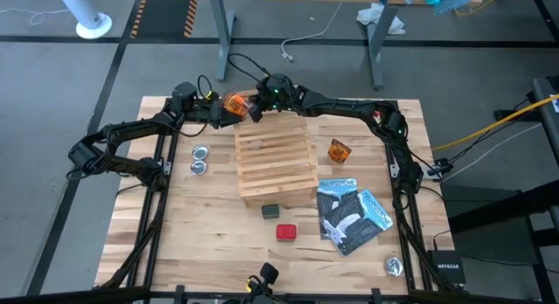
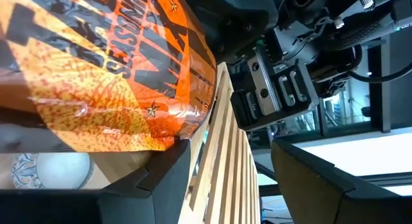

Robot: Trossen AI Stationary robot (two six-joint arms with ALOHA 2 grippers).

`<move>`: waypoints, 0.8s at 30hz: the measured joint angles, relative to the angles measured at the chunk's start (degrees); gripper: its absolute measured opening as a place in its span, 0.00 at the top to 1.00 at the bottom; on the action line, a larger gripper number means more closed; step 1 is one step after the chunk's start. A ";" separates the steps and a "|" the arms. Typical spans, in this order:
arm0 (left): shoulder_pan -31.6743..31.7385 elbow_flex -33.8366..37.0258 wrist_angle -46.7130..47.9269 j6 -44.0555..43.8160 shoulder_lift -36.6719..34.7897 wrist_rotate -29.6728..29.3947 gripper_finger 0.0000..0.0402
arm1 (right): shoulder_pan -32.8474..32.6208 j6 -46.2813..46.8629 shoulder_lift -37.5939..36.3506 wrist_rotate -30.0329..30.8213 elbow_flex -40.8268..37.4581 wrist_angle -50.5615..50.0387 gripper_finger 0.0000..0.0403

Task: Shelf spices
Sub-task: Remove the orange seasoning pack from the shelf

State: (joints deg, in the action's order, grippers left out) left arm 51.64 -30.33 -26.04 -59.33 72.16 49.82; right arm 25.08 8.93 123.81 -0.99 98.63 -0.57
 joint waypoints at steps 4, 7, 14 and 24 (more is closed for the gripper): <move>0.00 0.03 -0.48 -0.03 0.00 0.00 0.47 | 0.02 0.00 0.04 0.01 -0.04 0.32 0.92; -0.04 0.15 -3.24 0.45 0.07 0.00 0.47 | 0.02 0.00 0.04 0.01 -0.04 0.38 0.92; -0.04 0.13 -14.15 -4.03 0.04 0.01 0.47 | 0.02 0.00 0.07 0.01 -0.04 0.47 0.92; 4.41 0.11 -13.28 -3.34 -3.38 2.11 0.47 | 0.04 -0.02 0.07 -0.10 -0.02 0.45 0.92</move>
State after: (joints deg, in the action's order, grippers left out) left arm 56.05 -30.22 -39.32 -62.67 68.78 51.94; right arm 25.12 8.91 123.87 -1.08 98.61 -0.12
